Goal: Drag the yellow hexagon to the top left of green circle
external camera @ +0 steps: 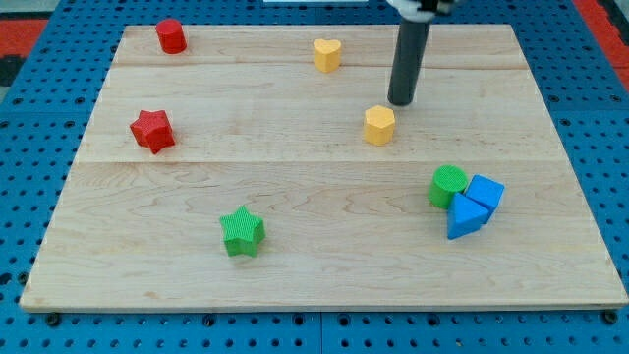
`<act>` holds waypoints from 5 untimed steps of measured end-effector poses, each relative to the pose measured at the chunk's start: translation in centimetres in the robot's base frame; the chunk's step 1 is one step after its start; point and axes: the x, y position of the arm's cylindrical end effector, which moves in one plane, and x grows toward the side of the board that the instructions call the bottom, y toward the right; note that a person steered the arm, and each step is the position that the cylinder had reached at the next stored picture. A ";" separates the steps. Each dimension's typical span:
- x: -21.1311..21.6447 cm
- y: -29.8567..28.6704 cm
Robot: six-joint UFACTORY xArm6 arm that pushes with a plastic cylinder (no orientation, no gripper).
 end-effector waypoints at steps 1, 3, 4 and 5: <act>2.2 -4.8; 6.9 1.7; 5.2 4.8; 7.6 4.0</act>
